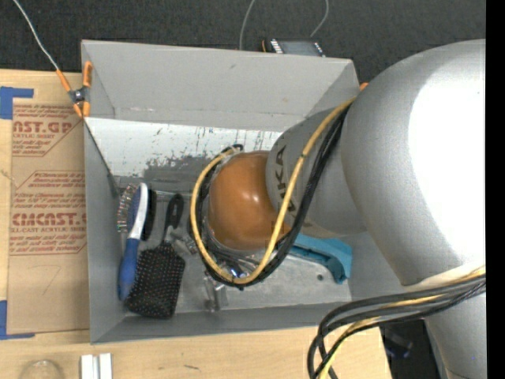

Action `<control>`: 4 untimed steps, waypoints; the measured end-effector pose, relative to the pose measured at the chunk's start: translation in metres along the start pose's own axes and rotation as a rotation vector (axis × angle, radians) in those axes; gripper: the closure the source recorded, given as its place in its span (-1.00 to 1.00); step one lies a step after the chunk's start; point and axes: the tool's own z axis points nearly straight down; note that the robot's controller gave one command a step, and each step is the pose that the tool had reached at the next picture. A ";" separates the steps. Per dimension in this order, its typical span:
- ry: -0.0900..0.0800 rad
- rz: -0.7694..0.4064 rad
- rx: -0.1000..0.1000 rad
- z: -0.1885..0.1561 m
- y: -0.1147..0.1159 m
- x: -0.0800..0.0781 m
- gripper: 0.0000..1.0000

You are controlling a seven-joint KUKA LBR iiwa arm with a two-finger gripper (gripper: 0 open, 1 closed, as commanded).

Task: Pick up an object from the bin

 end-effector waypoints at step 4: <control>-0.028 -0.131 0.009 -0.161 -0.062 -0.042 -1.00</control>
Offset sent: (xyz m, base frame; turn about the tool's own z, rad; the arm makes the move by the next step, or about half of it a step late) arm -0.0052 -0.0318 0.0698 -0.1114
